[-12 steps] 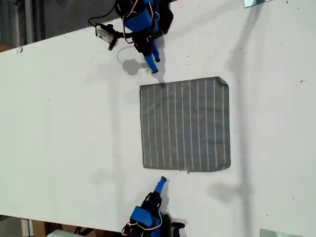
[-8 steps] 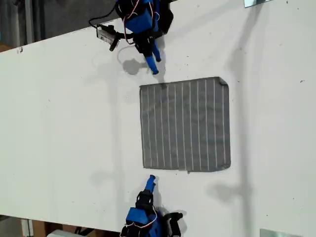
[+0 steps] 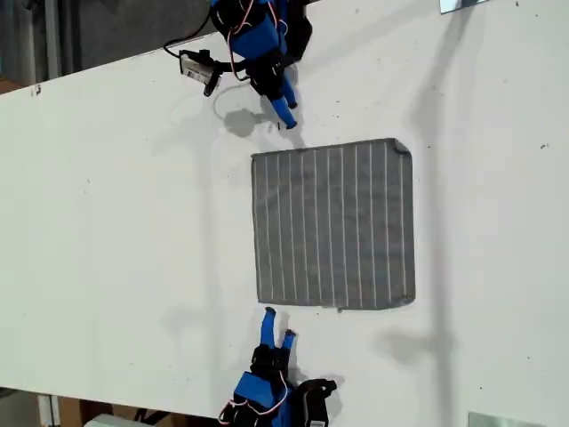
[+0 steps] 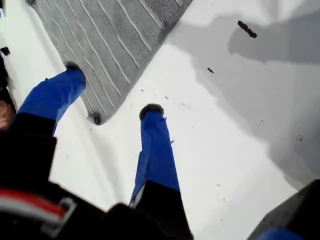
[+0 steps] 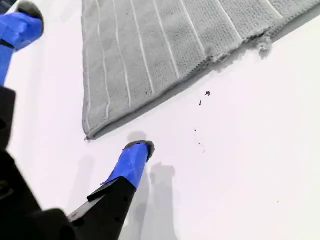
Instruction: Grasp corners of a square towel and fold twice.
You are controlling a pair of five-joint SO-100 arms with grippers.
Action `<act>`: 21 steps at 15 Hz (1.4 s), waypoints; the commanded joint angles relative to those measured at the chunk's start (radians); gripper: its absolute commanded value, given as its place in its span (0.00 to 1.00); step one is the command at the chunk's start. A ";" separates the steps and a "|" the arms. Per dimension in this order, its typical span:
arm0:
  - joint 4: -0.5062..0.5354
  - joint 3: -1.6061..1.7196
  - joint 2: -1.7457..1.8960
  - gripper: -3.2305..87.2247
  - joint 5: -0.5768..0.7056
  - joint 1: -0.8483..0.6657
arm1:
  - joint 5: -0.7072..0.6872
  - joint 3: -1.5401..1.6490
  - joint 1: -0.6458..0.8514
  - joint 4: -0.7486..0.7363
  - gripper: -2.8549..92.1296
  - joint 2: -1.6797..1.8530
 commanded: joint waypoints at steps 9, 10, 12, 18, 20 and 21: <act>-0.074 -0.006 0.008 0.30 0.256 -0.018 | -0.106 -0.020 -0.012 -0.048 0.34 -0.005; -0.140 -0.008 0.002 0.29 0.281 -0.011 | -0.155 -0.064 0.008 -0.074 0.31 -0.058; 0.018 -0.181 -0.190 0.30 0.272 -0.026 | -0.166 -0.626 -0.005 0.215 0.38 -0.790; -0.071 -0.499 -0.828 0.30 0.069 0.153 | -0.014 -1.436 -0.368 0.393 0.40 -1.855; -0.103 -0.430 -0.742 0.30 0.066 0.155 | 0.000 -1.473 -0.410 0.273 0.41 -1.948; -0.114 -0.399 -0.690 0.29 0.063 0.163 | -0.003 -1.479 -0.413 0.212 0.40 -1.980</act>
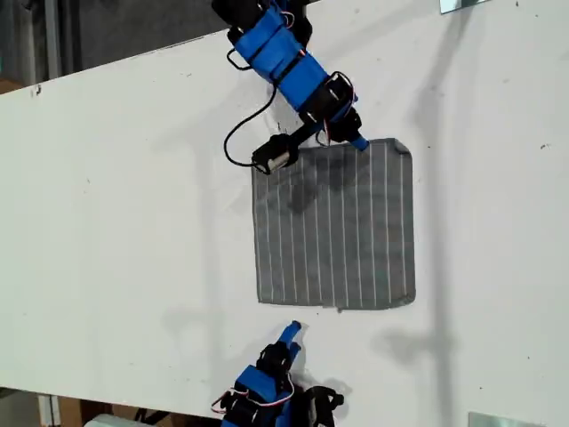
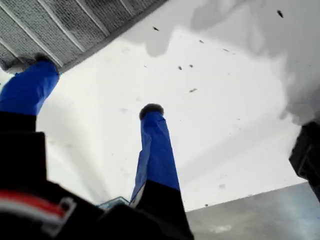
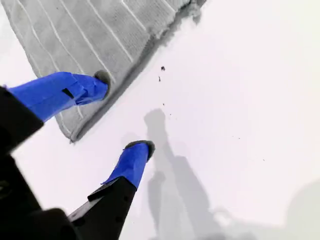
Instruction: Grasp corners of a square towel and fold twice.
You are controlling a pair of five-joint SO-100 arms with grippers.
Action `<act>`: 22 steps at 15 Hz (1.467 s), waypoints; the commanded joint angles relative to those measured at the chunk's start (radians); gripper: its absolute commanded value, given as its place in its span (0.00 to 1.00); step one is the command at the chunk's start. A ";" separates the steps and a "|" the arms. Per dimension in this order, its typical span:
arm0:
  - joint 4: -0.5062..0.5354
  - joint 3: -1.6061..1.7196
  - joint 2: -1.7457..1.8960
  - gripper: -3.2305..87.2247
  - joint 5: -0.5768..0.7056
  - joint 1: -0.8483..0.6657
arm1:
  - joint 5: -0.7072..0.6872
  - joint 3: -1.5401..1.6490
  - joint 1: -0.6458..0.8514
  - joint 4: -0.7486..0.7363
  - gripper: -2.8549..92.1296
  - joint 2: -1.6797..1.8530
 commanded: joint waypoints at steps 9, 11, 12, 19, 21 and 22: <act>-0.132 0.015 -0.008 0.29 0.011 0.038 | -0.038 -0.341 -0.034 -0.193 0.39 -0.348; -0.160 0.008 -0.043 0.28 0.020 0.038 | -0.009 -0.342 -0.060 -0.204 0.39 -0.344; -0.172 -0.009 -0.083 0.28 0.023 0.038 | 0.005 -0.345 -0.075 -0.206 0.39 -0.336; -0.224 -0.064 -0.193 0.28 0.029 0.055 | 0.044 -0.304 -0.135 -0.354 0.37 -0.400; -0.238 -0.055 -0.210 0.28 0.011 0.069 | 0.052 -0.304 -0.144 -0.390 0.11 -0.416; -0.252 -0.049 -0.219 0.28 0.006 0.077 | 0.052 -0.304 -0.144 -0.403 0.03 -0.422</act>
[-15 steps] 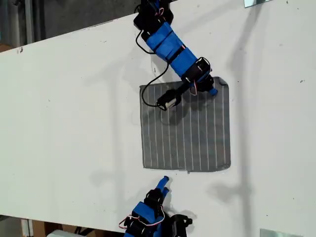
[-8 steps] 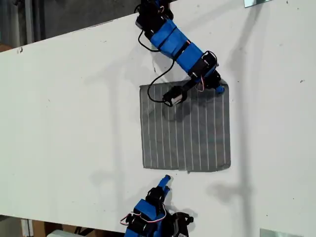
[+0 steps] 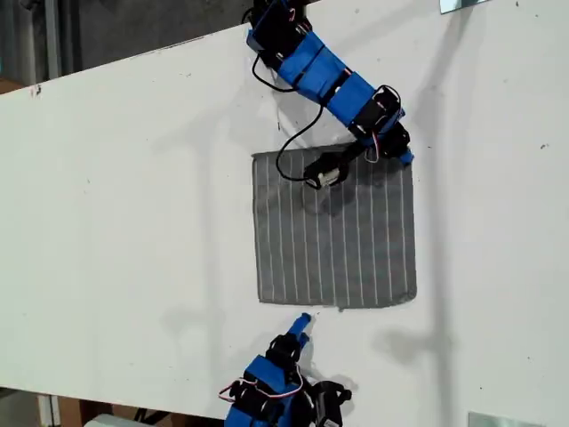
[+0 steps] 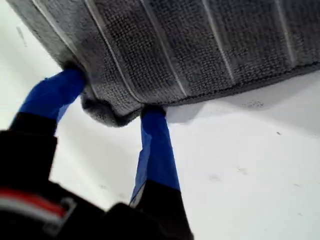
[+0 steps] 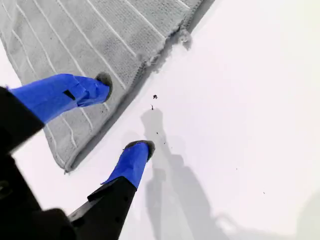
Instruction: Grasp corners of a square towel and fold twice.
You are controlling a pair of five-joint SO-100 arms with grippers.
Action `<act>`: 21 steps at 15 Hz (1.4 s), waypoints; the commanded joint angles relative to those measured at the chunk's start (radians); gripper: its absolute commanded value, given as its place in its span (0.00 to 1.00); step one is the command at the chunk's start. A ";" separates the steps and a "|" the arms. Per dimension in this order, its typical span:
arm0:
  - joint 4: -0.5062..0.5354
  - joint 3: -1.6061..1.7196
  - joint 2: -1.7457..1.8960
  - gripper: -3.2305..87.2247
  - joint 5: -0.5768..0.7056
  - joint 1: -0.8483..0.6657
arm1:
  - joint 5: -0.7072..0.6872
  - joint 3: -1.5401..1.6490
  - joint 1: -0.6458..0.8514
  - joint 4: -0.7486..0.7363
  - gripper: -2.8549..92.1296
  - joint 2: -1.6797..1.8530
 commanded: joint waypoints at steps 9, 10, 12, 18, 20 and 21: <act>0.245 -1.040 -0.853 0.29 0.089 0.198 | -0.057 -0.025 0.018 0.109 0.03 0.069; 0.256 -1.166 -0.959 0.29 0.107 0.215 | -0.077 -0.029 0.026 0.112 0.03 0.074; 0.216 -1.273 -1.068 0.29 0.112 0.239 | -0.101 -0.046 0.040 0.123 0.03 0.074; 0.067 -1.391 -1.307 0.29 0.021 0.337 | -0.110 -0.046 0.046 0.130 0.03 0.074; 0.061 -1.427 -1.353 0.30 -0.043 0.373 | -0.112 -0.046 0.048 0.133 0.03 0.074; 0.061 -1.451 -1.376 0.30 -0.064 0.385 | -0.115 -0.046 0.051 0.137 0.03 0.074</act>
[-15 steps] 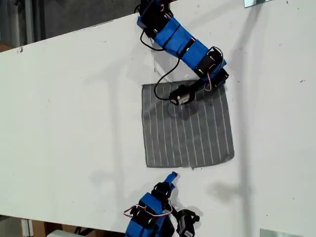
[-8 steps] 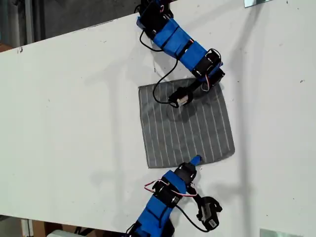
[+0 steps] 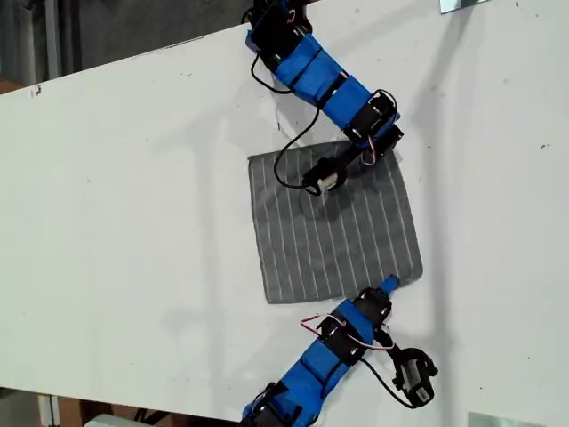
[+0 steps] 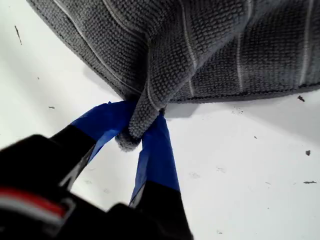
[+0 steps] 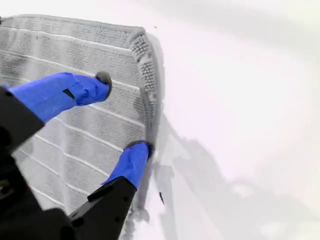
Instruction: Grasp corners of a square towel and fold twice.
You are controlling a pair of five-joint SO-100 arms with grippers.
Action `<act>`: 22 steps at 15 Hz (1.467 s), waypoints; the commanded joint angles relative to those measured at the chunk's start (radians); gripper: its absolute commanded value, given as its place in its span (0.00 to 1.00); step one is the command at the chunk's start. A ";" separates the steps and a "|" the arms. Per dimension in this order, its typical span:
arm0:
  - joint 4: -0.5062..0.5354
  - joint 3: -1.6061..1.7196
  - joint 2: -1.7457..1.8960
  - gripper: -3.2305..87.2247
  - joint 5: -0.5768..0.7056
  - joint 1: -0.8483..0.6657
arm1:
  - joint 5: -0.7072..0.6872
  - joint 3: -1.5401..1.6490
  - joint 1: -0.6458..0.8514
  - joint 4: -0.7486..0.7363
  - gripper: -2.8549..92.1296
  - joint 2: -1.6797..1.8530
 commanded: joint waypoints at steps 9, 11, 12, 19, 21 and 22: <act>0.025 -0.238 -0.117 0.30 -0.256 0.051 | -0.025 -0.040 0.025 0.043 0.03 0.066; -0.005 -0.235 -0.130 0.30 -0.330 0.063 | -0.025 -0.043 0.023 0.043 0.03 0.066; -0.017 -0.232 -0.135 0.30 -0.360 0.064 | -0.025 -0.043 0.021 0.043 0.03 0.066; -0.252 -0.184 -0.196 0.29 -0.411 0.017 | -0.057 -0.043 0.038 0.043 0.03 0.061; -0.469 0.009 -0.144 0.29 -0.460 0.011 | -0.058 -0.052 0.037 0.043 0.03 0.071; -0.670 0.179 -0.095 0.25 -0.492 0.009 | -0.058 -0.055 0.034 0.044 0.03 0.077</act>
